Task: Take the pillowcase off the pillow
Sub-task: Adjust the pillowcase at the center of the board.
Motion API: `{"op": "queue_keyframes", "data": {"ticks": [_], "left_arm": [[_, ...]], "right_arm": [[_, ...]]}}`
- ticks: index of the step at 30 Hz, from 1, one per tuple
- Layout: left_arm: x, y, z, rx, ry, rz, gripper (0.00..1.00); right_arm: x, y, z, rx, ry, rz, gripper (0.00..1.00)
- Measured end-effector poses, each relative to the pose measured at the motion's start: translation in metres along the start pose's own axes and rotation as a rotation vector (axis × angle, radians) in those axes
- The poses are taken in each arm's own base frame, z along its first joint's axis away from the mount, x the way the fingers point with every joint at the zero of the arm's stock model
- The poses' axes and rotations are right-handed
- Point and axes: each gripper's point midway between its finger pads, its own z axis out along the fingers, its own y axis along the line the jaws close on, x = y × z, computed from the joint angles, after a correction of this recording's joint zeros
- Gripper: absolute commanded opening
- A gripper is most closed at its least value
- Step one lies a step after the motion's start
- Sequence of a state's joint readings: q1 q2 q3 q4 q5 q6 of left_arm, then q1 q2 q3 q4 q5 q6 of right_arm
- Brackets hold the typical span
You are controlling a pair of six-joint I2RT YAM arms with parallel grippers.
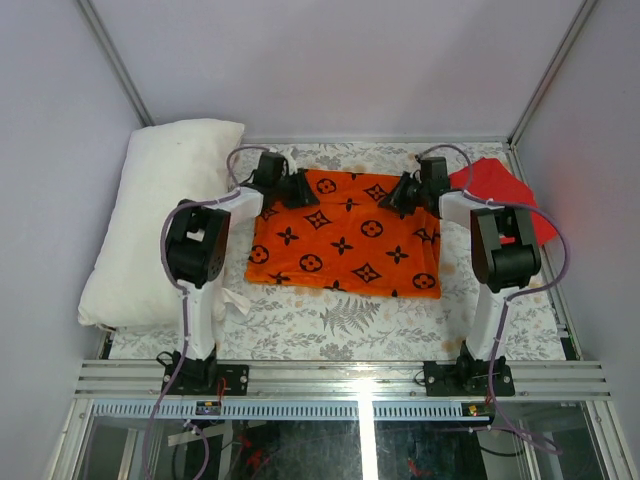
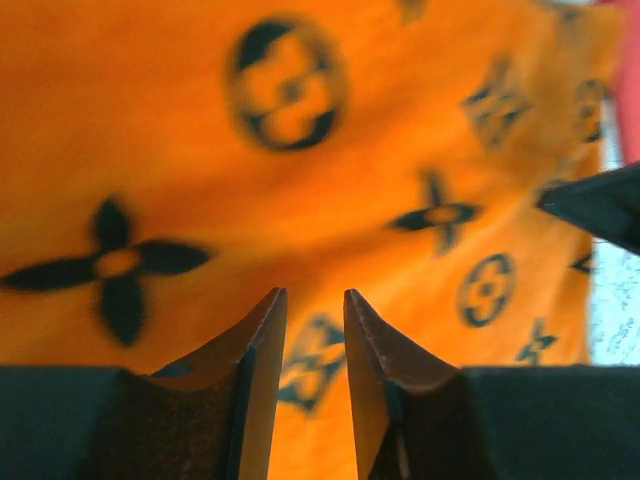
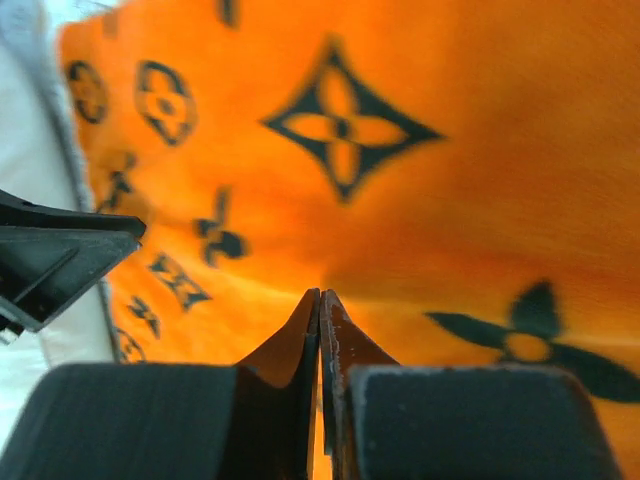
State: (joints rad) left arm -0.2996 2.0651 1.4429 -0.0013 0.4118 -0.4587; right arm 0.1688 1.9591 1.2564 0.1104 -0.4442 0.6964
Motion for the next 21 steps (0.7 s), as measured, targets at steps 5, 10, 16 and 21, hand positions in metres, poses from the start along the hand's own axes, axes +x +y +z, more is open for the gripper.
{"op": "queue_keyframes", "data": {"ticks": [5,10,16,21], "left_arm": [[0.034,0.078,-0.001,-0.033,0.069,-0.232,0.19],[0.017,0.116,-0.022,-0.033,0.000,-0.362,0.18],[0.007,0.128,-0.035,-0.084,-0.043,-0.380,0.21],[-0.026,0.124,-0.068,-0.229,-0.158,-0.293,0.22]], "right_arm": [[0.024,-0.053,0.010,0.092,0.066,0.087,0.00],[0.005,-0.090,-0.004,0.145,-0.009,0.181,0.00],[-0.009,-0.123,-0.038,0.220,-0.135,0.282,0.00],[-0.033,-0.112,-0.061,0.250,-0.238,0.243,0.00]]}}
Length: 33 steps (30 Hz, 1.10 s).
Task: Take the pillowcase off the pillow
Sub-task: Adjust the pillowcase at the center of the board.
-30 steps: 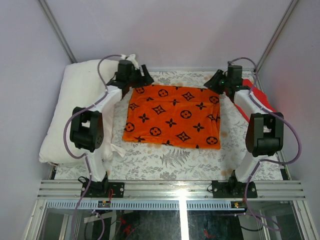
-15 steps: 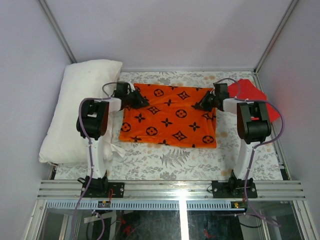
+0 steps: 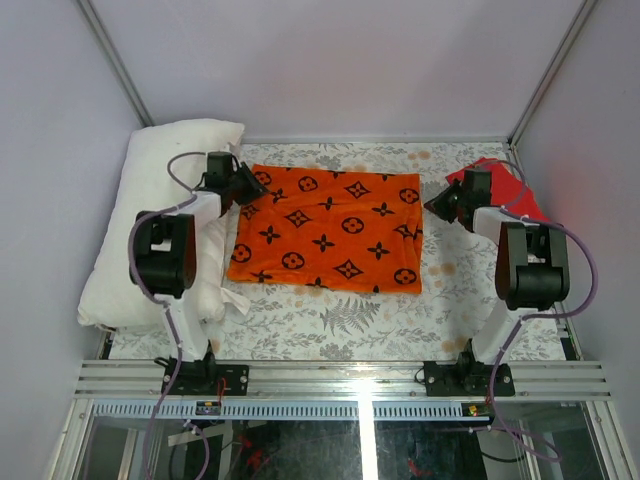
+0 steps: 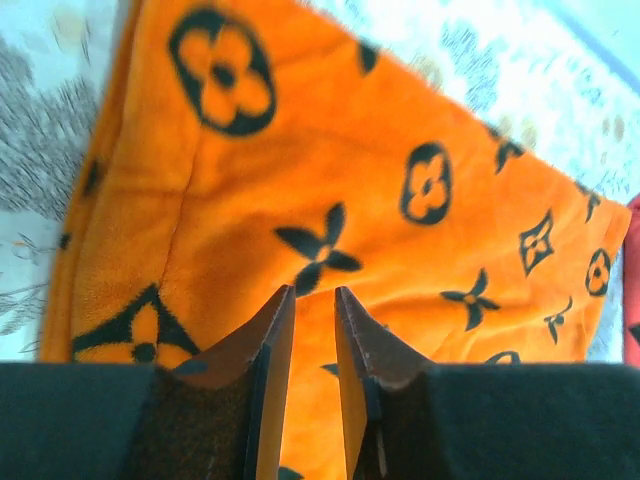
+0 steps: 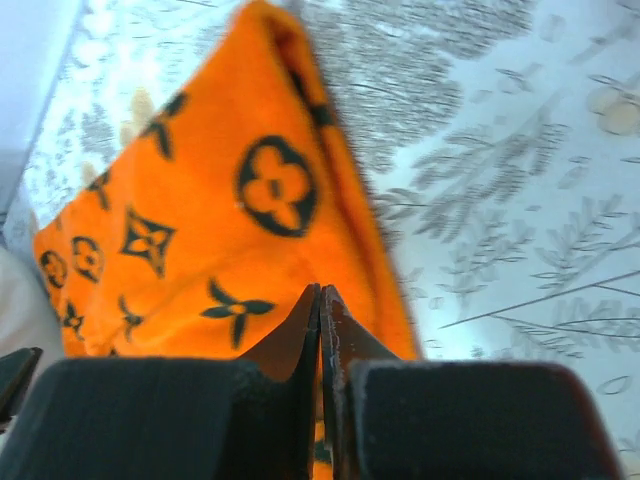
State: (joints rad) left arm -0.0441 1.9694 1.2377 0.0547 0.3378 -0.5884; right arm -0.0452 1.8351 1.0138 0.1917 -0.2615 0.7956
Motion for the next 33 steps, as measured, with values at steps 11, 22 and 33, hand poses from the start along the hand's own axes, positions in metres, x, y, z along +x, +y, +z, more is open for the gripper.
{"op": "queue_keyframes", "data": {"ticks": [11,22,33], "left_arm": [[-0.002,-0.137,-0.013,0.136,-0.150,0.255,0.05],[-0.004,0.013,0.062,-0.069,-0.002,0.050,0.07],[-0.054,0.055,0.059,-0.159,-0.046,0.025,0.29]], "right_arm": [[0.044,0.160,0.005,-0.273,0.037,-0.275,0.00],[0.037,0.080,0.071,-0.084,0.154,-0.228,0.00],[-0.050,-0.030,0.057,0.107,0.065,-0.057,0.00]]}}
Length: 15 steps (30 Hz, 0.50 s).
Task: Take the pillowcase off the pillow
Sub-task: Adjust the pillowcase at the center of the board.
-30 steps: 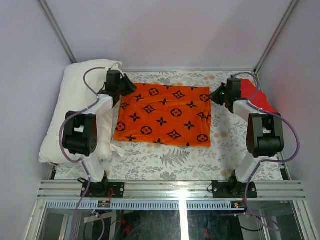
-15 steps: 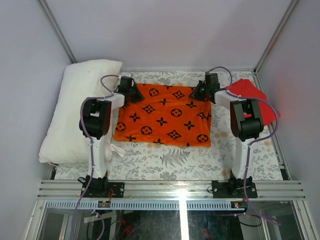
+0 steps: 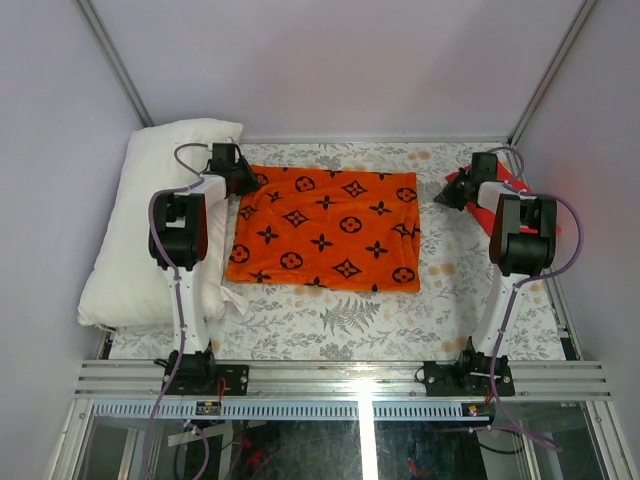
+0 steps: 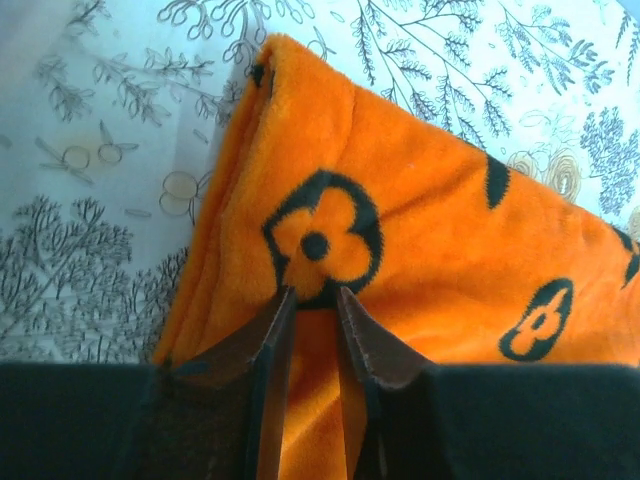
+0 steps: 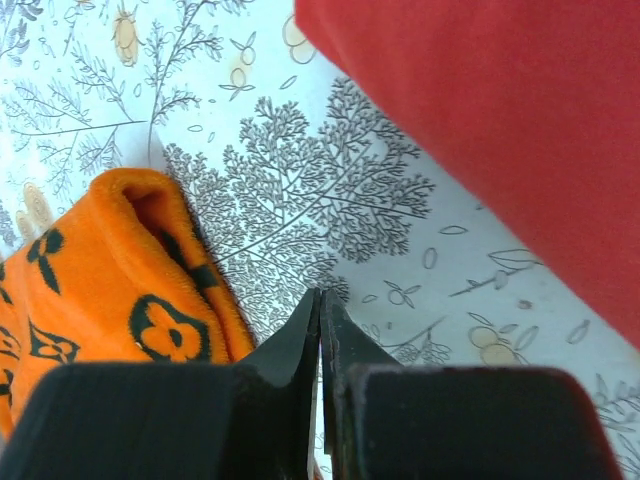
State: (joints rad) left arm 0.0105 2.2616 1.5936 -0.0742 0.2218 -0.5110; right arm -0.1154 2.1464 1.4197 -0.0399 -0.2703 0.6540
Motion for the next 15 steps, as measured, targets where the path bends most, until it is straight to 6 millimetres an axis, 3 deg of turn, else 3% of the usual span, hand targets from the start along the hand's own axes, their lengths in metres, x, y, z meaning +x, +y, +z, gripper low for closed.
{"op": "queue_keyframes", "data": {"ticks": [1,3,5,7,10,12,15], "left_arm": [[-0.001,0.000,-0.002,-0.013,-0.006,0.011,0.34],[-0.004,-0.002,-0.011,-0.035,-0.015,0.027,0.56],[-0.013,-0.008,-0.027,-0.045,-0.037,0.050,0.75],[-0.032,-0.022,-0.046,-0.029,-0.087,0.076,0.87],[-0.058,-0.047,-0.076,0.005,-0.166,0.118,0.99],[-0.072,-0.064,-0.095,0.031,-0.211,0.150,1.00],[-0.085,-0.082,-0.108,0.061,-0.251,0.197,1.00]], "right_arm": [[-0.001,-0.003,-0.001,0.008,0.002,0.004,0.00],[-0.002,-0.007,-0.005,0.028,0.000,0.000,0.01],[-0.003,-0.005,-0.012,0.032,0.002,-0.011,0.12],[-0.011,0.004,-0.021,0.022,-0.009,-0.033,0.30],[-0.033,0.024,-0.036,-0.015,-0.056,-0.082,0.47],[-0.053,0.042,-0.045,-0.051,-0.099,-0.132,0.55],[-0.075,0.064,-0.057,-0.095,-0.140,-0.198,0.66]]}}
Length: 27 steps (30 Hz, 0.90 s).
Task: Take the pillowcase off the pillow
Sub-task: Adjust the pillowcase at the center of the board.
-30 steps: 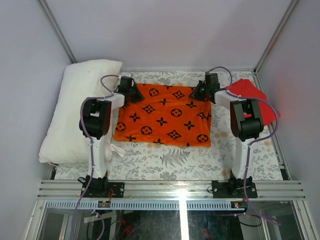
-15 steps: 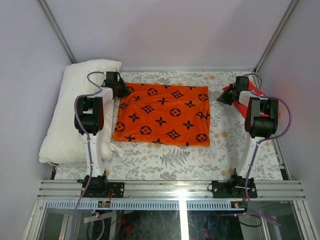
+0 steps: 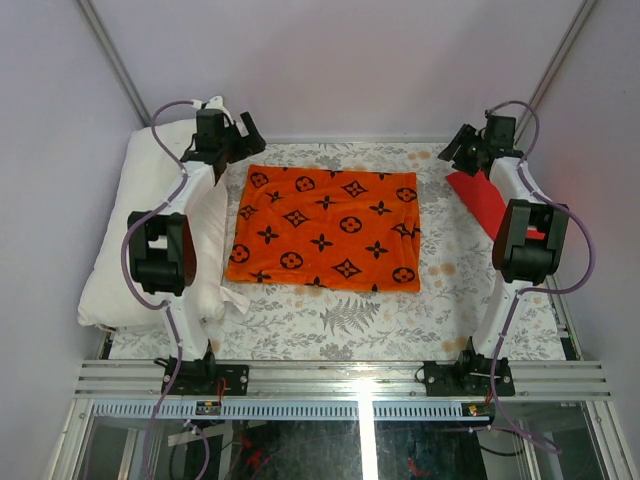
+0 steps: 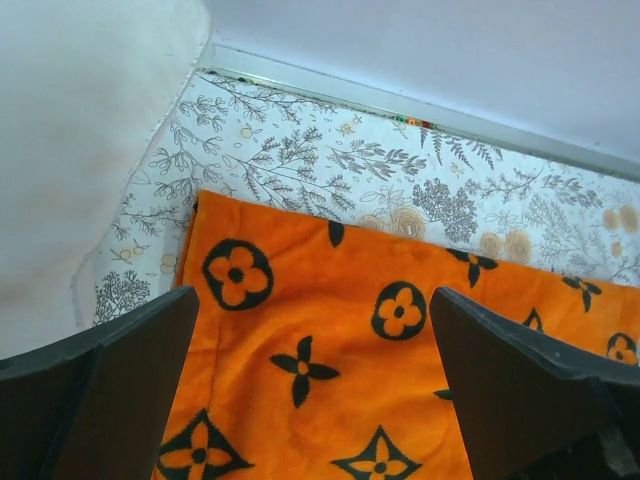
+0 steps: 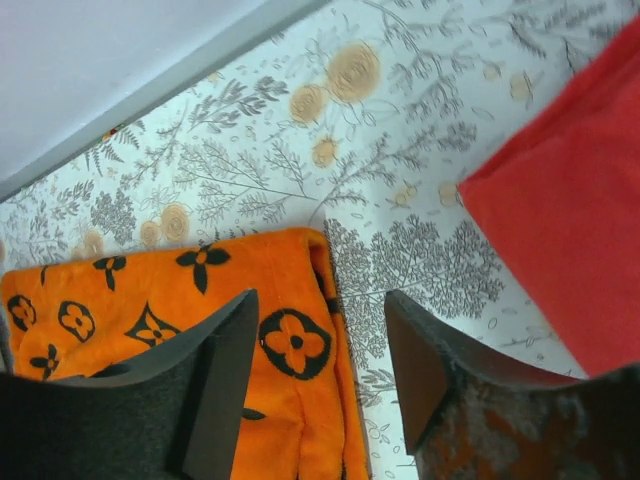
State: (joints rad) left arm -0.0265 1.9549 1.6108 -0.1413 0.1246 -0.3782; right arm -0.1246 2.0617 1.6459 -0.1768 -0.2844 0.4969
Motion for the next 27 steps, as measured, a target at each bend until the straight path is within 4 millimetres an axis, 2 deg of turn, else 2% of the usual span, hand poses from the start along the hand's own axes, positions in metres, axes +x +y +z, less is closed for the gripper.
{"op": "queue_keyframes", "data": {"ticks": [3,6,8,10,13,15,19,22,27], "left_arm": [[0.004,-0.005,-0.001,-0.011,-0.019,0.074,1.00],[0.033,-0.006,-0.015,-0.066,-0.027,0.167,1.00],[0.049,-0.016,-0.031,-0.062,-0.057,0.220,1.00],[0.053,-0.036,-0.047,-0.013,-0.111,0.241,1.00],[0.033,-0.055,-0.058,0.100,-0.193,0.231,1.00],[0.020,-0.060,-0.061,0.180,-0.214,0.219,1.00],[0.018,-0.074,-0.071,0.372,-0.163,0.231,1.00],[0.023,-0.101,-0.088,0.527,-0.087,0.286,1.00],[0.037,-0.156,-0.136,0.791,0.014,0.546,1.00]], "right_arm": [[-0.011,0.009,-0.003,-0.033,-0.010,-0.051,0.84],[-0.003,0.006,0.002,-0.036,0.018,-0.062,1.00],[0.006,0.000,0.009,-0.031,0.043,-0.064,0.99],[0.015,-0.006,0.013,-0.024,0.065,-0.061,0.99],[0.022,-0.011,0.016,-0.016,0.085,-0.056,0.99],[0.023,-0.011,0.016,-0.014,0.086,-0.056,1.00],[0.024,-0.013,0.017,-0.010,0.087,-0.063,1.00],[0.028,-0.017,0.017,0.002,0.093,-0.067,1.00],[0.029,-0.020,0.018,0.012,0.097,-0.066,1.00]]}}
